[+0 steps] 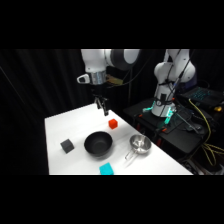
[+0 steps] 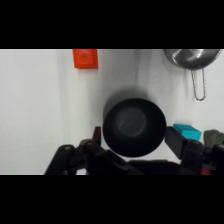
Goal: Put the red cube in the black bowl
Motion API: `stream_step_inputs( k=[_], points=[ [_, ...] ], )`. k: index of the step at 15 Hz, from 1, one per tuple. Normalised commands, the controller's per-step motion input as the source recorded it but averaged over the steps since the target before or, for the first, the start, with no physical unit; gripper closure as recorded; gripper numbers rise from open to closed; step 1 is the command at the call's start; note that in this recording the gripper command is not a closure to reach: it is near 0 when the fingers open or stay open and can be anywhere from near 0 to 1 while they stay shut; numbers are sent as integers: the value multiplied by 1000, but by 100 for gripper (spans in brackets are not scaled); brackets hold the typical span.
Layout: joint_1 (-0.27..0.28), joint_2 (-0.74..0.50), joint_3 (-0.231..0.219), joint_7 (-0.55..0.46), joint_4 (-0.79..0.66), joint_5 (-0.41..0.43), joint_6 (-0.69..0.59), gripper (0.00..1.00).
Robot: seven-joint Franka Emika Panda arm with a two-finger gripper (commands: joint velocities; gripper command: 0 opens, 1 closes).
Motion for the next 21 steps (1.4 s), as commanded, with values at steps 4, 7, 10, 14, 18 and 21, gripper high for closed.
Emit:
stream_step_inputs(
  k=[4,7,10,14,18,21],
  points=[
    [-100,-369,-74,-242,-437,-124,295,0],
    [-85,-373,-69,-273,-480,-144,446,0],
    [-61,-306,-55,-225,-448,-119,470,0],
    [-45,-198,-46,-243,-374,-12,425,0],
    [-44,-64,-53,-284,-281,89,379,0],
    [-55,57,-57,-313,-166,159,355,0]
  ],
)
